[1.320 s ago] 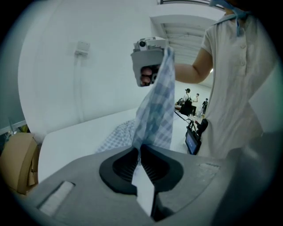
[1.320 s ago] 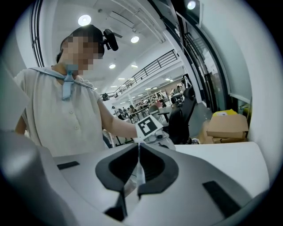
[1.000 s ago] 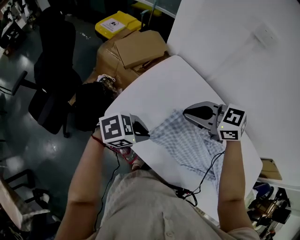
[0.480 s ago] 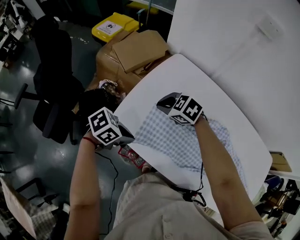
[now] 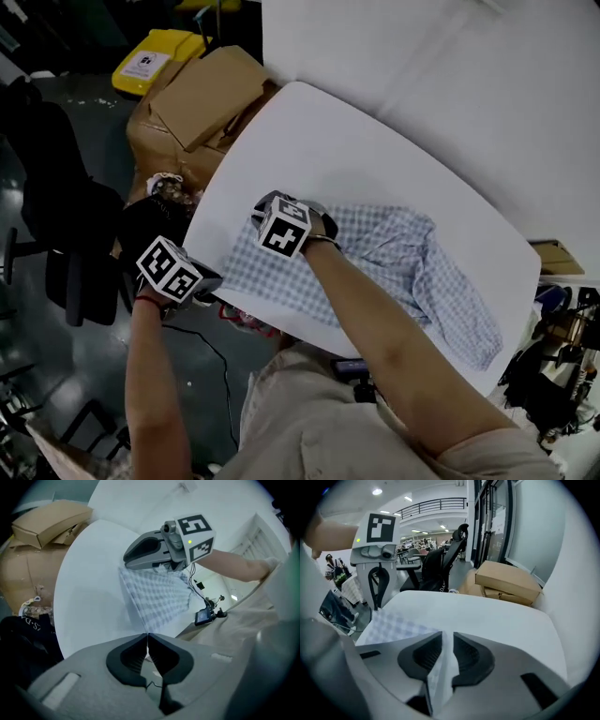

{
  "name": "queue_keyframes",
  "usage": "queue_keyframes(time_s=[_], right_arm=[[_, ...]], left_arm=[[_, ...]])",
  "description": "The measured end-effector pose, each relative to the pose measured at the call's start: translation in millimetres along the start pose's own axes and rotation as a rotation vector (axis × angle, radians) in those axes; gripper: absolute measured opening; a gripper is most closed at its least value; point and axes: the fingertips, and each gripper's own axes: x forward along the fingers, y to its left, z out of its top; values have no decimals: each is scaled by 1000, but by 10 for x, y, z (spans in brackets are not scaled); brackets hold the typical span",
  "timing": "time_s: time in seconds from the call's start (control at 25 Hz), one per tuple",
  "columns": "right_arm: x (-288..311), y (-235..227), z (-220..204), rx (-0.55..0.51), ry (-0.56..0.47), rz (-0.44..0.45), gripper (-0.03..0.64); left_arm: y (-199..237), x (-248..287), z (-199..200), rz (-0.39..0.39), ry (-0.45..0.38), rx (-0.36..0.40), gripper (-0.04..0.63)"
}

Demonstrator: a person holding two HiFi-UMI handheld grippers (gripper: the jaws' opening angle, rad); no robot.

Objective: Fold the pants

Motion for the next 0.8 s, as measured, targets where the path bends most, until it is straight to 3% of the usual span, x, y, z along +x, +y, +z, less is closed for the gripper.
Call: queue_keyframes(time_s=[0.12, 0.28, 0.44, 0.64, 0.72, 0.8], right_arm=[[-149, -153, -94, 118, -57, -9, 213], [-779, -492, -169, 238, -183, -24, 222], [-1565, -530, -601, 234, -190, -22, 212], [-2345, -235, -1258, 294, -160, -49, 118], [-2571, -42, -1607, 349, -147, -53, 103], [-2766, 167, -2000, 398, -124, -68, 95]], left_arm=[[116, 86, 56, 103, 16, 23, 25], [332, -146, 179, 251, -65, 0, 130], [216, -434, 529, 344, -205, 45, 143], [-623, -404, 1284, 231, -386, 200, 124], [-1007, -201, 1534, 189, -412, 263, 63], [-1413, 118, 1704, 137, -394, 328, 44]])
